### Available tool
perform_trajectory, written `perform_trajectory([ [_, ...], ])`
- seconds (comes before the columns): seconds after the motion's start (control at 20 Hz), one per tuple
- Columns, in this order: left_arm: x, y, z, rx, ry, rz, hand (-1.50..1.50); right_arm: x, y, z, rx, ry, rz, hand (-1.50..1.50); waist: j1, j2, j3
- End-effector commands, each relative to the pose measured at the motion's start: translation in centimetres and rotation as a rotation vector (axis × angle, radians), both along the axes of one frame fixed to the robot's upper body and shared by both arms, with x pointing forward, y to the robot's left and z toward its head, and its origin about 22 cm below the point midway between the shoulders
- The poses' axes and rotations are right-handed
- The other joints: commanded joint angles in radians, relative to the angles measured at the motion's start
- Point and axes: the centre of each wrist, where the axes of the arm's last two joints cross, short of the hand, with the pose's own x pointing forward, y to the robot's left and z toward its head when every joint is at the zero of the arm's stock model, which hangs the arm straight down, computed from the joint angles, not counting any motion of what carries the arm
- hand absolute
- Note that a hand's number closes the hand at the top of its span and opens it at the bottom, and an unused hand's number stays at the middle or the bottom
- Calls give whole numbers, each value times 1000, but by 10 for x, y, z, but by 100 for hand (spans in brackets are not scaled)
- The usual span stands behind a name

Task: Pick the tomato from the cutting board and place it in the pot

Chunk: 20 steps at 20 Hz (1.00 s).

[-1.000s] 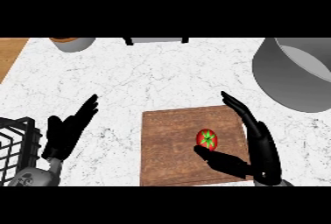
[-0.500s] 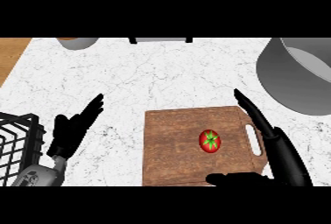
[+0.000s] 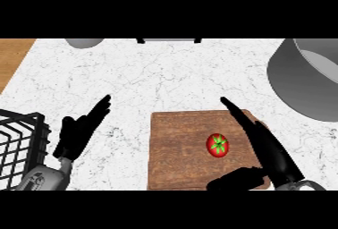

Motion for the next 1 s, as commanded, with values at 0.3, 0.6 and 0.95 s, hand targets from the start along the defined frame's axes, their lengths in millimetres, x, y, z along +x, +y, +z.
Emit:
perform_trajectory([
  [0.3,-20,-7,-26,-64,60,40,0,10,-10,-55,-120,92,26,-150,-7,4,-18],
  [0.6,-7,-7,-27,-72,37,46,0,23,-37,-65,-57,22,1,-150,-11,6,-18],
  [0.95,-22,0,-21,-61,51,25,0,15,-39,-75,131,46,63,-150,-6,3,-18],
])
